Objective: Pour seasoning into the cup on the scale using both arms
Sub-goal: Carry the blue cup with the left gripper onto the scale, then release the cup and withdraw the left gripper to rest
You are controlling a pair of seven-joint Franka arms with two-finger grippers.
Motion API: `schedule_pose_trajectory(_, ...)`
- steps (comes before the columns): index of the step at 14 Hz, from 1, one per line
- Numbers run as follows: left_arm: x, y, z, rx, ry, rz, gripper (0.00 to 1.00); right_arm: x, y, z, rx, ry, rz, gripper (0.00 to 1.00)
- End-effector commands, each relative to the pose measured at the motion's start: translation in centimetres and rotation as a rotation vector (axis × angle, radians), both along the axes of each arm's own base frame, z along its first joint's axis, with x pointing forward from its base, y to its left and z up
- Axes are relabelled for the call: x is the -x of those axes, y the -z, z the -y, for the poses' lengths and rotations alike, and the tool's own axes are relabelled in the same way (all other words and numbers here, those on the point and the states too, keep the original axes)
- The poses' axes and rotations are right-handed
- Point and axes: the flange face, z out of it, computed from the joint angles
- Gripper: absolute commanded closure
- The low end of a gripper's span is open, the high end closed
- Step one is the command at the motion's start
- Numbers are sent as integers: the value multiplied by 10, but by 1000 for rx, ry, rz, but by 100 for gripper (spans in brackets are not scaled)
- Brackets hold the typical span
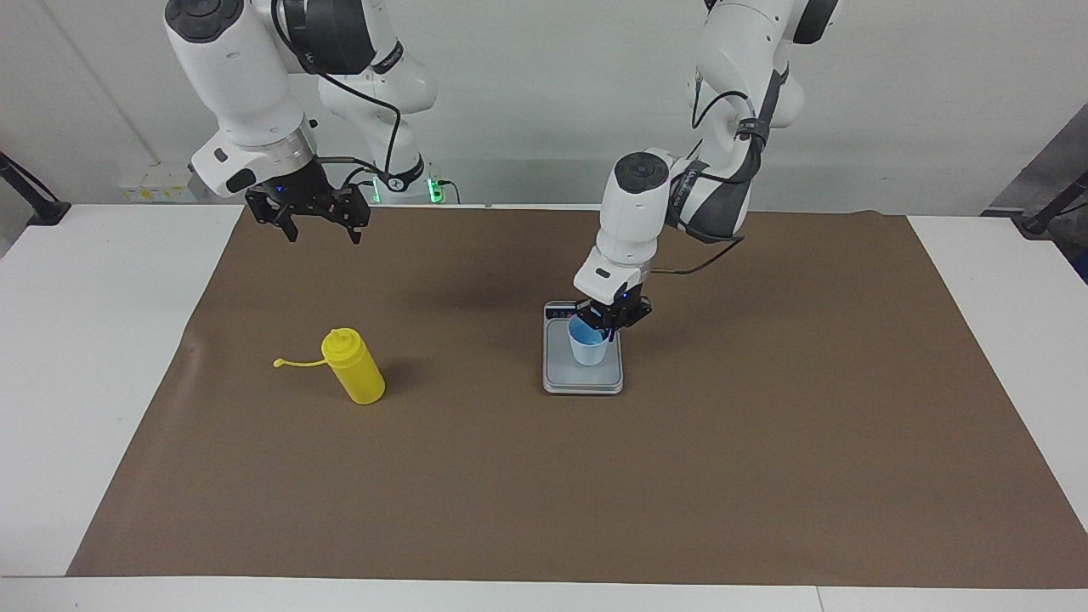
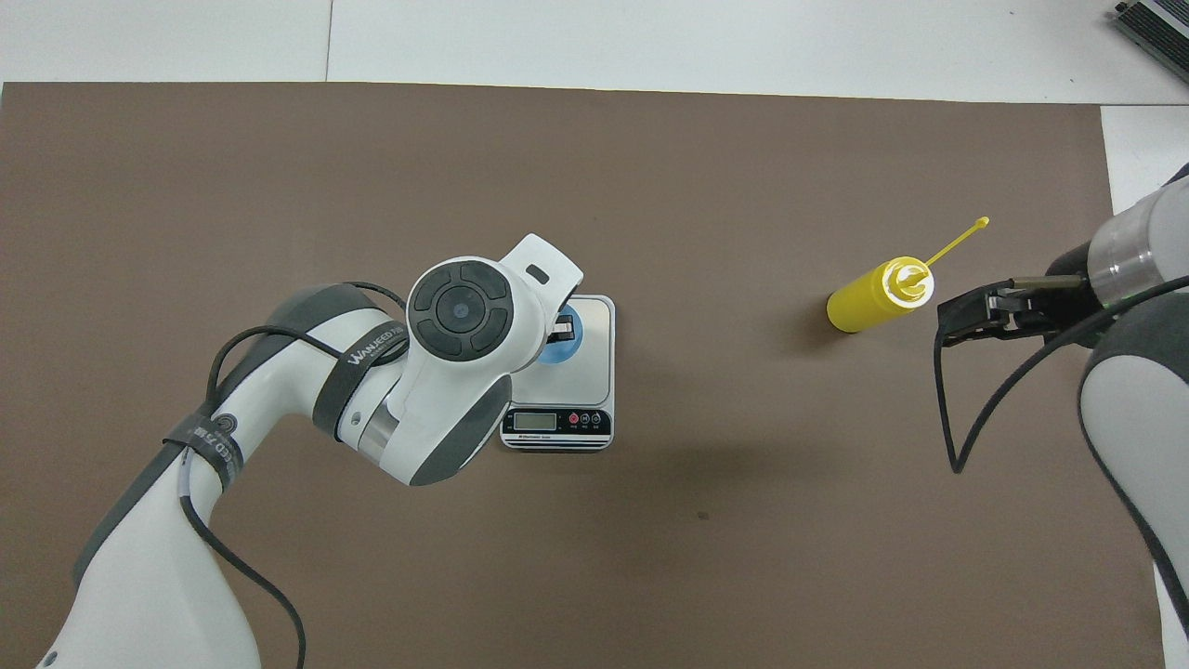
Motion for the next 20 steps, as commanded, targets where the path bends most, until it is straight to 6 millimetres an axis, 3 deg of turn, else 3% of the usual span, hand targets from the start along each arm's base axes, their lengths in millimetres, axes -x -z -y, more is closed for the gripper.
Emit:
schedule_pose_trajectory(1, 5, 6, 2, -7, -5, 23, 100, 4, 0, 3, 8, -21, 16, 0)
schedule_pose_trajectory(4, 6, 9, 3, 1, -2, 31, 100, 5, 0, 3, 7, -21, 16, 0)
schedule_pose_trajectory(5, 7, 11, 3, -1, -2, 29, 95, 5, 0, 3, 7, -22, 16, 0)
schedule_pose_trajectory(6, 7, 11, 2, -2, -2, 28, 66, 5, 0, 3, 7, -22, 16, 0)
schedule_pose_trajectory(7, 7, 11, 1, -3, -2, 27, 26, 4, 0, 3, 7, -21, 18, 0)
schedule_pose_trajectory(8, 7, 10, 1, -7, -2, 24, 0, 4, 0, 3, 9, -18, 18, 0)
schedule_pose_trajectory(10, 0, -4, -9, -9, -19, 32, 0, 4, 0, 3, 7, -18, 18, 0)
schedule_pose_trajectory(11, -4, -22, -17, -20, -26, 39, 0, 4, 0, 3, 7, -18, 18, 0)
schedule_pose_trajectory(14, -24, -69, -69, -57, -34, 62, 0, 4, 0, 3, 7, -19, 18, 0)
schedule_pose_trajectory(16, -32, -93, -106, -87, -8, 50, 0, 4, 0, 13, 8, 10, 16, 0)
schedule_pose_trajectory(20, -34, -147, -194, -93, 63, 30, 0, 4, -1, 18, 8, 10, 13, 0)
